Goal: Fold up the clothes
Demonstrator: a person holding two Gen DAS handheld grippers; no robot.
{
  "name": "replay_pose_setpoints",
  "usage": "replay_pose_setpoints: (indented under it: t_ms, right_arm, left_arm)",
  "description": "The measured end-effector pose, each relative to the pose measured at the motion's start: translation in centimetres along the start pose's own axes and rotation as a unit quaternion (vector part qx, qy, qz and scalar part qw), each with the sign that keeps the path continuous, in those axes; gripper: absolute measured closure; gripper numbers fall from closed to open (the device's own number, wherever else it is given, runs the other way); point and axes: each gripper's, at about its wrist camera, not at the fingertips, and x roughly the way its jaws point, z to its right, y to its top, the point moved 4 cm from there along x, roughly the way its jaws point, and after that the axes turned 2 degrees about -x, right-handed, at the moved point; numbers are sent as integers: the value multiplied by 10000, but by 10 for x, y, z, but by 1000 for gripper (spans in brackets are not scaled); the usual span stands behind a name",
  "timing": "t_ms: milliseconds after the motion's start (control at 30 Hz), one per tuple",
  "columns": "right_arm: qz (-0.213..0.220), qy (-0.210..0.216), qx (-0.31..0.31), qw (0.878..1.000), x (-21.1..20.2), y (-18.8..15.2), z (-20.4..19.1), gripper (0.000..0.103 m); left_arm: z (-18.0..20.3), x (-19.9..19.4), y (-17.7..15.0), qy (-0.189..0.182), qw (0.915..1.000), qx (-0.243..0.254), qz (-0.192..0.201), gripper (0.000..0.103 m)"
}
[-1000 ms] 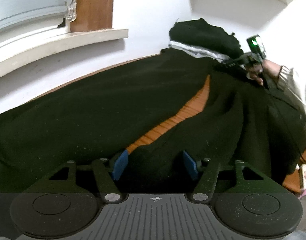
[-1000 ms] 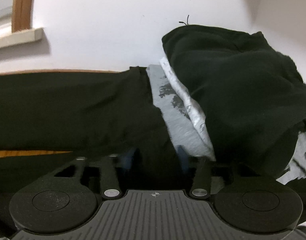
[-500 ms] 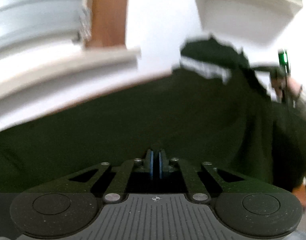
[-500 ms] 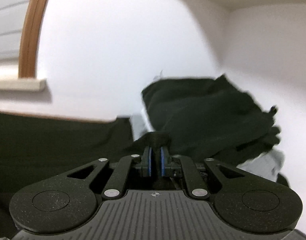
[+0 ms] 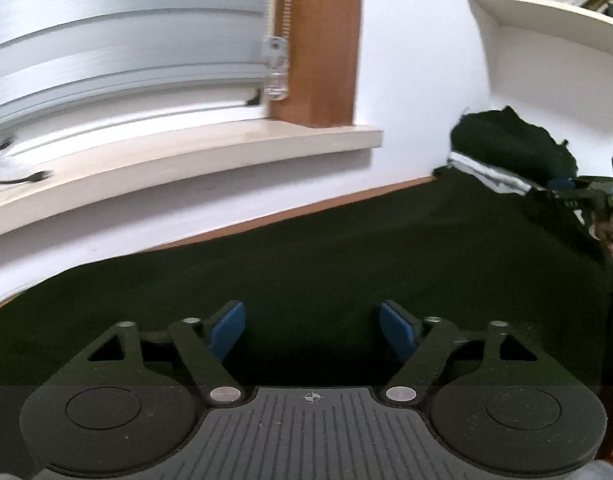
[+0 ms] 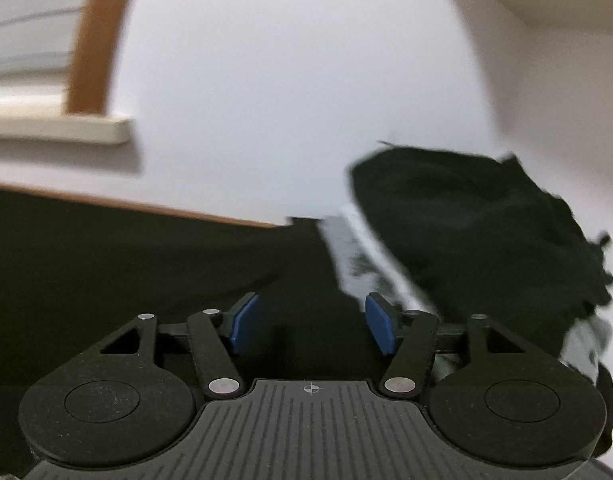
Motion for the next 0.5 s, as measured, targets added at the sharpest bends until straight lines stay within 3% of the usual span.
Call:
replay_pose_setpoints:
  t_ms: [233, 500]
  right_arm:
    - [76, 1219, -442, 9915, -16, 28, -107, 43]
    - [231, 2858, -810, 9546, -43, 73, -251, 43]
  left_arm:
    - [-58, -55, -2, 531, 9967, -566, 230, 22]
    - [-121, -141, 7, 1332, 9837, -997, 676, 15]
